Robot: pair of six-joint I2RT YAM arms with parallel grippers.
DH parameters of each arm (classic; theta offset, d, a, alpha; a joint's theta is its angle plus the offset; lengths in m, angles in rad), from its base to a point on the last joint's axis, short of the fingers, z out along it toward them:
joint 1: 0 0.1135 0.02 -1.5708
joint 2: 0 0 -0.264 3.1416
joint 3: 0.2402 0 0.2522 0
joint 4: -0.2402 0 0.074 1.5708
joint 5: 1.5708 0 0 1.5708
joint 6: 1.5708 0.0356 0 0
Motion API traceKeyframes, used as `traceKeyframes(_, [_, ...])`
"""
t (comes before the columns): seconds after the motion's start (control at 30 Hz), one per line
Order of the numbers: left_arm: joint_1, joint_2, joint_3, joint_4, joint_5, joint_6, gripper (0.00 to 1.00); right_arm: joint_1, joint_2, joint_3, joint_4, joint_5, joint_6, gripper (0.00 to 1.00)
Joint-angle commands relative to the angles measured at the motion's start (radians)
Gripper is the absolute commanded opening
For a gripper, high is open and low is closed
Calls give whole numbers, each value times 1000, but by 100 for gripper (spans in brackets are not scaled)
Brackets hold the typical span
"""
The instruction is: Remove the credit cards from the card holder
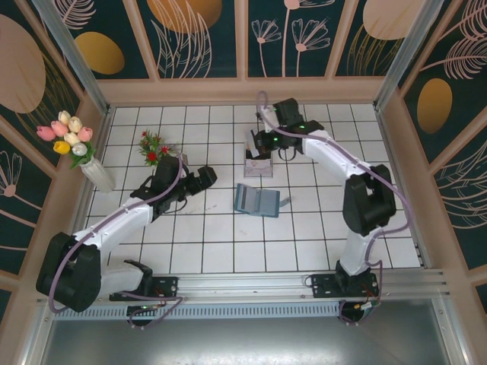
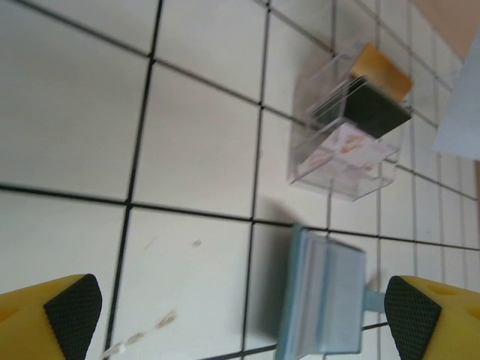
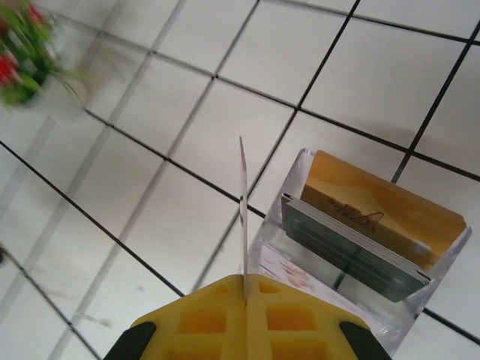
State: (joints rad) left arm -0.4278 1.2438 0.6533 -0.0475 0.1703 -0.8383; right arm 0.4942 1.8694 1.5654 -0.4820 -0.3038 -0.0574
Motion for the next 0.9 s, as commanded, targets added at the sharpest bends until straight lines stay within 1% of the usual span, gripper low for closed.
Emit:
traceKeyframes(0.0, [5, -33, -25, -4, -17, 9, 99, 27, 78, 118, -226, 174, -270, 0])
traceKeyframes(0.07, [6, -37, -34, -1, -17, 10, 99, 32, 100, 148, -271, 149, -343, 0])
traceKeyframes(0.13, [6, -38, -41, 3, -14, 10, 99, 42, 112, 156, -308, 156, -424, 0])
traceKeyframes(0.27, [6, -29, -47, 19, 5, 1, 99, 47, 149, 185, -357, 265, -523, 0])
traceKeyframes(0.37, [6, -16, -47, 29, 16, -4, 99, 47, 162, 212, -375, 310, -570, 0])
traceKeyframes(0.67, [7, 28, -29, 56, 53, -22, 99, 47, 166, 217, -397, 314, -754, 0])
traceKeyframes(0.83, [7, 50, -20, 53, 64, -26, 99, 47, 159, 242, -395, 275, -819, 0])
traceKeyframes(0.87, [6, 54, -20, 56, 67, -27, 99, 66, 159, 248, -391, 267, -831, 0])
